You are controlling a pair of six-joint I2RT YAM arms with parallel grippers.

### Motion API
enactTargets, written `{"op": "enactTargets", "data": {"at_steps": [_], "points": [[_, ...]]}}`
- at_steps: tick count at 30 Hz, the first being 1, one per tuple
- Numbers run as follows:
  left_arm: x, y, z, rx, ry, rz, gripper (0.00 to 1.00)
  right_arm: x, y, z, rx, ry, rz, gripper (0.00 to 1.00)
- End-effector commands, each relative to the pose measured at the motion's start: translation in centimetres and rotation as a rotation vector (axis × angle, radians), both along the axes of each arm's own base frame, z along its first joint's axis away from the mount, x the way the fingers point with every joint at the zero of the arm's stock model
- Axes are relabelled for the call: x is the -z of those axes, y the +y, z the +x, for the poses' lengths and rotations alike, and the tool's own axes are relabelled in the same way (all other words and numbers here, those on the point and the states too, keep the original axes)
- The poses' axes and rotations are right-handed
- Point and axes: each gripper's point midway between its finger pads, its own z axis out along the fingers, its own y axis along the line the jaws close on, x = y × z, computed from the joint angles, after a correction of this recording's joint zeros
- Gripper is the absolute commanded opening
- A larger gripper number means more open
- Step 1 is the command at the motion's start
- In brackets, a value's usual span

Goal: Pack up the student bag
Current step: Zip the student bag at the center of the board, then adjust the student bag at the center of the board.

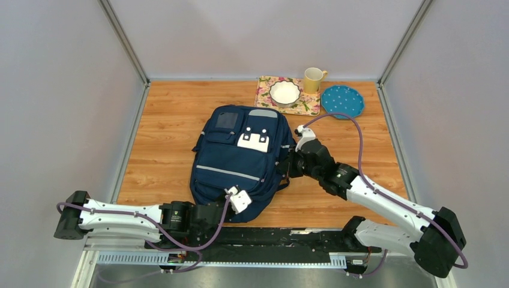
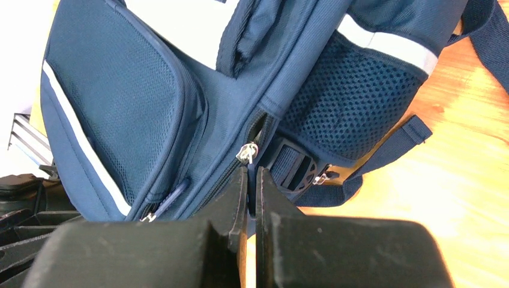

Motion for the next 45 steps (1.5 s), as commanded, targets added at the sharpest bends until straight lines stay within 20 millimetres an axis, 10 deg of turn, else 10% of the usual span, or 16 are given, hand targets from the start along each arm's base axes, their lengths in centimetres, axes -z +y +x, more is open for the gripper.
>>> {"op": "enactTargets", "data": {"at_steps": [1, 20, 26, 32, 37, 38, 41, 45], "points": [[1.0, 2.4, 1.4, -0.101, -0.020, 0.095, 0.00, -1.5, -4.0, 5.1, 0.198, -0.100, -0.060, 0.00], [1.2, 1.7, 0.9, -0.067, -0.003, 0.084, 0.00, -0.2, -5.0, 8.8, 0.337, -0.054, -0.028, 0.00], [1.2, 1.1, 0.6, -0.052, 0.017, 0.065, 0.09, -1.3, -7.0, 8.3, 0.379, -0.055, -0.062, 0.52], [0.7, -0.2, 0.1, -0.014, 0.030, 0.056, 0.42, -2.9, -9.9, 6.3, 0.405, -0.042, -0.016, 0.62], [-6.2, -4.6, -2.9, 0.162, 0.132, -0.144, 0.58, -2.7, -6.0, 1.3, 0.223, 0.112, 0.226, 0.70], [-9.1, -4.9, -3.1, 0.184, 0.127, -0.219, 0.77, -2.5, -5.4, 0.5, 0.198, 0.142, 0.263, 0.70], [-13.1, -4.1, -2.3, 0.139, 0.100, -0.296, 0.77, -1.0, -3.8, -1.4, 0.166, 0.231, 0.343, 0.72], [-13.6, -1.4, -0.5, 0.027, 0.070, -0.237, 0.77, -0.6, -1.3, -2.3, 0.128, 0.258, 0.388, 0.74]]}}
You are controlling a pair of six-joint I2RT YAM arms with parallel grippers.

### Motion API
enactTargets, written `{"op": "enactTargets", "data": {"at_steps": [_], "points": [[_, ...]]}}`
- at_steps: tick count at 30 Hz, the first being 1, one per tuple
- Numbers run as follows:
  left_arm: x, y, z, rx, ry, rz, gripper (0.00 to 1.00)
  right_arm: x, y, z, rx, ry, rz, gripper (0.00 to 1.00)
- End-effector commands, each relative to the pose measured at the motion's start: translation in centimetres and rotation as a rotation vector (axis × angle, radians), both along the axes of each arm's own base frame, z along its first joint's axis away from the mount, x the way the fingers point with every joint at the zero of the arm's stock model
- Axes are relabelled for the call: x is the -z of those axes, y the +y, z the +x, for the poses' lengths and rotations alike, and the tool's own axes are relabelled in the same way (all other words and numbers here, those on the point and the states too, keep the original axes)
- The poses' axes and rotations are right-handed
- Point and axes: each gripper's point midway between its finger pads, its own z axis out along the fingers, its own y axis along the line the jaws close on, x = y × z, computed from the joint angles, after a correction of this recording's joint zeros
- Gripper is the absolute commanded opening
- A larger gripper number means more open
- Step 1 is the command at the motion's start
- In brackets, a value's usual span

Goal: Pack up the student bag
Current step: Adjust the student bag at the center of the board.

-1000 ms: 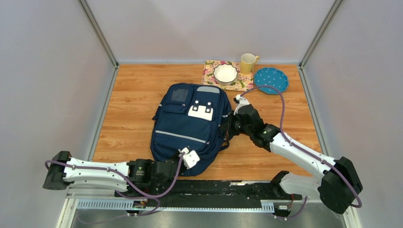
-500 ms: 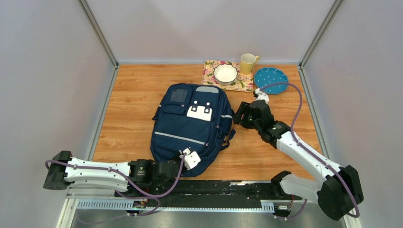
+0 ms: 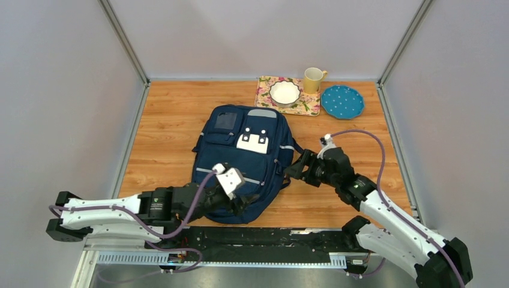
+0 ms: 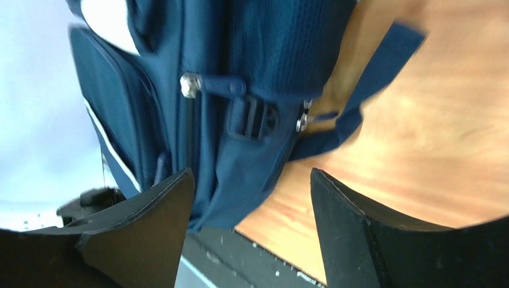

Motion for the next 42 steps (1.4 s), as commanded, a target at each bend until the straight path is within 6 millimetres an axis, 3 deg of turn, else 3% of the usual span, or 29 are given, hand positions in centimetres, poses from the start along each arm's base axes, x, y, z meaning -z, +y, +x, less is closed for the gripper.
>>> {"op": "enactTargets", "data": {"at_steps": [1, 9, 10, 13, 14, 17, 18, 21, 22, 24, 25, 26, 28, 30, 31, 33, 34, 42], "points": [[-1.5, 3.2, 2.6, -0.175, 0.009, 0.008, 0.77, -1.6, 4.2, -1.7, -0.085, 0.033, 0.148, 0.74], [0.0, 11.4, 9.0, -0.572, 0.169, -0.029, 0.78, -3.3, 8.0, -1.8, -0.092, 0.015, 0.121, 0.75], [0.6, 12.0, 10.1, -0.584, 0.232, -0.021, 0.78, -2.6, 8.3, -1.4, -0.062, 0.025, 0.076, 0.76], [2.1, 14.8, 12.1, -0.688, 0.336, 0.066, 0.78, -1.9, 8.0, -0.6, -0.011, 0.045, 0.021, 0.76], [2.7, 17.2, 13.0, -0.784, 0.355, 0.083, 0.79, -1.8, 7.9, -0.4, -0.002, 0.043, 0.003, 0.76], [3.4, 18.9, 14.2, -0.802, 0.365, 0.008, 0.79, -2.4, 8.2, -0.1, -0.012, 0.037, -0.015, 0.77], [3.7, 21.0, 14.9, -0.871, 0.391, -0.031, 0.79, -2.4, 8.2, 0.0, -0.013, 0.034, -0.020, 0.77], [5.7, 19.0, 14.8, -0.697, 0.575, -0.189, 0.79, -2.4, 8.0, 0.5, 0.002, 0.016, -0.044, 0.77], [7.7, 19.1, 14.8, -0.717, 0.632, -0.198, 0.79, -2.3, 7.9, 0.7, 0.007, 0.012, -0.050, 0.78], [8.6, 19.4, 15.5, -0.754, 0.622, -0.257, 0.79, -2.0, 7.9, 1.1, 0.011, 0.006, -0.075, 0.78], [10.5, 19.9, 15.2, -0.784, 0.643, -0.273, 0.83, -1.8, 8.0, 1.2, 0.004, 0.007, -0.088, 0.78], [10.3, 19.9, 15.8, -0.776, 0.614, -0.310, 0.84, -1.6, 7.9, 1.3, 0.001, 0.013, -0.100, 0.78], [11.8, 18.1, 14.7, -0.678, 0.701, -0.356, 0.84, -0.9, 8.0, 1.6, 0.003, 0.032, -0.119, 0.79], [12.1, 17.0, 14.4, -0.616, 0.736, -0.405, 0.84, -0.6, 8.1, 1.9, -0.003, 0.044, -0.122, 0.79], [13.8, 16.9, 13.7, -0.629, 0.781, -0.410, 0.82, -0.5, 8.0, 2.0, -0.001, 0.047, -0.123, 0.79], [13.8, 15.9, 13.7, -0.577, 0.785, -0.485, 0.78, -0.2, 7.7, 2.4, 0.008, 0.046, -0.130, 0.79], [14.9, 15.6, 13.1, -0.567, 0.818, -0.493, 0.75, -0.1, 7.5, 2.6, 0.011, 0.047, -0.132, 0.79], [13.9, 11.8, 12.3, -0.397, 0.806, -0.438, 0.71, 2.7, 3.9, 3.4, 0.053, 0.099, -0.150, 0.77]]}}
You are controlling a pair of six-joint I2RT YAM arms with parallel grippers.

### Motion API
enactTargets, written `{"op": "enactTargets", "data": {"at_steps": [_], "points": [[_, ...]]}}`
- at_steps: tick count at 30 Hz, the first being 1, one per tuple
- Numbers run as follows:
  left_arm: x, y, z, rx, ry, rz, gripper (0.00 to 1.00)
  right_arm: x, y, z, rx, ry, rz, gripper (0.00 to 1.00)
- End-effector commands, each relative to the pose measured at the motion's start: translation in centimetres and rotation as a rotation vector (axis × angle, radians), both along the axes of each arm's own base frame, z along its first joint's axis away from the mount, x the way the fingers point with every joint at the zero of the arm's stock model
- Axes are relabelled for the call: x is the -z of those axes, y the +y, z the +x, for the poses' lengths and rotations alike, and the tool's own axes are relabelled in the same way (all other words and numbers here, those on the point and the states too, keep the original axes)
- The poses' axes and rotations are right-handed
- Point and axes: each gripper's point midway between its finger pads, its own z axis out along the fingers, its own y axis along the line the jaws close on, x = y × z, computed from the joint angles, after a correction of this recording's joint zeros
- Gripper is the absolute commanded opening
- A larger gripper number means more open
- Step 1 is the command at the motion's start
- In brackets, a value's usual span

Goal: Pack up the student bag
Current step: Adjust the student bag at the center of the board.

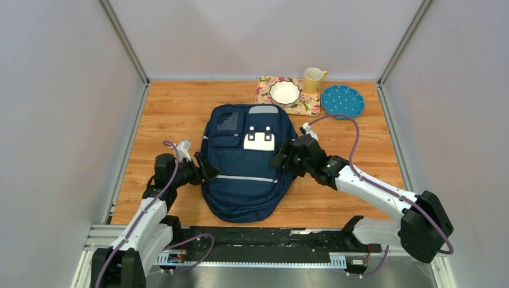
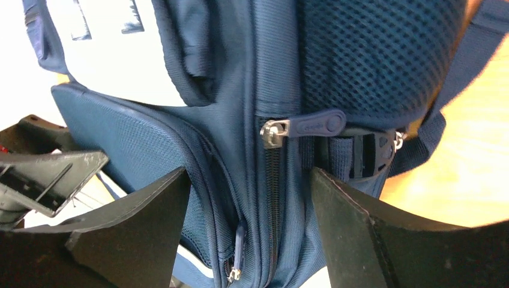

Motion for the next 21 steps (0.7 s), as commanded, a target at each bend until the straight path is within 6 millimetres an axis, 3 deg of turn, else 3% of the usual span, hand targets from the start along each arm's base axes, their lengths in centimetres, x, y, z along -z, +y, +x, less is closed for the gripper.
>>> {"op": "enactTargets", "data": {"at_steps": [1, 5, 11, 13, 15, 16, 18, 19, 21], "points": [[-2.2, -3.4, -0.3, 0.152, -0.066, -0.049, 0.71, 0.9, -2.1, 0.3, 0.018, 0.003, -0.006, 0.77], [-2.1, -5.1, -0.4, 0.203, -0.066, -0.036, 0.70, 1.6, -3.7, -0.1, 0.040, -0.004, -0.017, 0.77], [-1.7, -5.6, -0.1, 0.205, -0.046, -0.015, 0.68, 0.9, -5.3, 0.4, 0.029, -0.017, -0.020, 0.77], [-1.5, -4.8, 0.0, 0.176, -0.037, 0.038, 0.69, 0.1, -5.2, 0.5, 0.001, -0.041, -0.025, 0.77], [-2.1, -3.5, 0.6, 0.120, -0.085, 0.112, 0.80, -0.9, -5.2, 0.3, -0.044, -0.066, -0.040, 0.78], [-1.4, -2.7, 0.1, 0.091, -0.052, 0.152, 0.80, -1.7, -5.4, 0.2, -0.047, -0.090, -0.042, 0.78], [-2.5, -0.9, 0.7, 0.004, -0.116, 0.218, 0.80, -2.6, -6.5, 0.1, -0.043, -0.135, -0.084, 0.78], [-2.4, -0.3, 0.4, -0.015, -0.116, 0.244, 0.80, -4.1, -6.8, 0.0, -0.040, -0.184, -0.072, 0.78], [-3.0, 0.8, 0.4, -0.055, -0.181, 0.282, 0.80, -5.0, -9.0, 0.7, 0.043, -0.243, -0.138, 0.79]]}}
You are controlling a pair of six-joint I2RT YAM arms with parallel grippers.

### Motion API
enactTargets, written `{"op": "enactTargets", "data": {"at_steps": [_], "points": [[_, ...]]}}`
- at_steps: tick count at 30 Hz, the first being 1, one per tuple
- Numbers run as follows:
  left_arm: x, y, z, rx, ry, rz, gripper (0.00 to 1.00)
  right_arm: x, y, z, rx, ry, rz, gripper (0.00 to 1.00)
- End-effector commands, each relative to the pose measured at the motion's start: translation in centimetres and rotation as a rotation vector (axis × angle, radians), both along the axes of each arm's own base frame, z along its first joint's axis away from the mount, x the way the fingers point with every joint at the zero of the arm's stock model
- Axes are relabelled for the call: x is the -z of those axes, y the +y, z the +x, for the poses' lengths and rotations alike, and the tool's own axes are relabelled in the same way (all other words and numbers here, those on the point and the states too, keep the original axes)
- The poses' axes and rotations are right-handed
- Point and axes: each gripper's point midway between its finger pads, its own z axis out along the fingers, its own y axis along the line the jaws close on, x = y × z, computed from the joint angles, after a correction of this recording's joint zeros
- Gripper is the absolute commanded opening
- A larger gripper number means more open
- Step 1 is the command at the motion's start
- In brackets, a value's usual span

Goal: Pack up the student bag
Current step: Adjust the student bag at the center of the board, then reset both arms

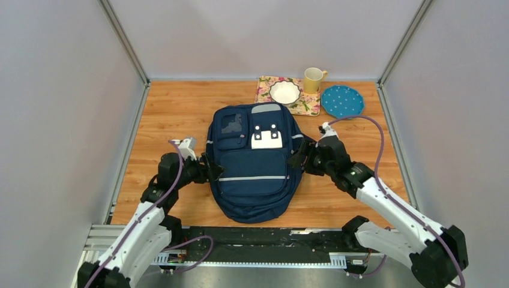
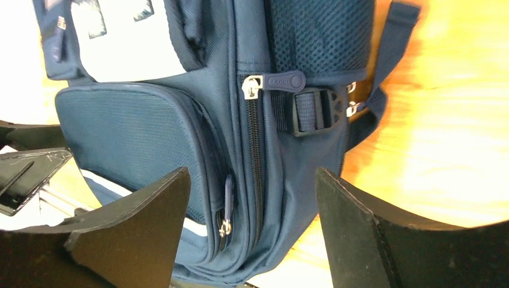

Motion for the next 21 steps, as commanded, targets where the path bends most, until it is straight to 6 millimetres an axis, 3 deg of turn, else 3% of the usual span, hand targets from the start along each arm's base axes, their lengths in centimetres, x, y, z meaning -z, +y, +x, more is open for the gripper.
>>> {"op": "enactTargets", "data": {"at_steps": [1, 5, 8, 11, 13, 14, 15, 16, 18, 21], "points": [[-1.1, 3.6, 0.8, -0.139, -0.127, 0.154, 0.80, -4.8, -3.6, 1.0, 0.074, -0.195, -0.107, 0.79], [-0.7, 6.0, 1.1, -0.227, -0.151, 0.258, 0.81, -8.1, -7.9, 1.5, 0.217, -0.355, -0.209, 0.81], [-2.1, 6.1, 1.7, -0.172, -0.208, 0.323, 0.84, -10.6, -9.9, 1.4, 0.248, -0.429, -0.286, 0.91], [-2.6, 6.2, 2.1, -0.133, -0.174, 0.389, 0.90, -12.3, -9.8, 1.0, 0.207, -0.430, -0.309, 0.94], [-3.6, 6.3, 2.5, -0.111, -0.127, 0.396, 0.91, -12.2, -9.3, 1.1, 0.173, -0.389, -0.331, 0.94], [-4.3, 5.9, 2.7, -0.088, -0.119, 0.363, 0.91, -11.8, -9.6, 0.6, 0.160, -0.348, -0.356, 0.95], [-5.1, 6.0, 3.3, -0.099, -0.106, 0.339, 0.91, -12.6, -9.4, 0.8, 0.171, -0.340, -0.348, 0.95], [-5.4, 7.3, 4.0, -0.161, -0.090, 0.311, 0.91, -12.6, -9.4, 0.7, 0.169, -0.334, -0.351, 0.95], [-6.5, 7.3, 4.2, -0.184, -0.056, 0.183, 0.91, -12.9, -8.7, 0.5, 0.116, -0.341, -0.339, 0.95], [-8.4, 8.7, 4.4, -0.275, -0.090, 0.153, 0.91, -12.9, -8.0, 0.3, 0.081, -0.333, -0.320, 0.95]]}}
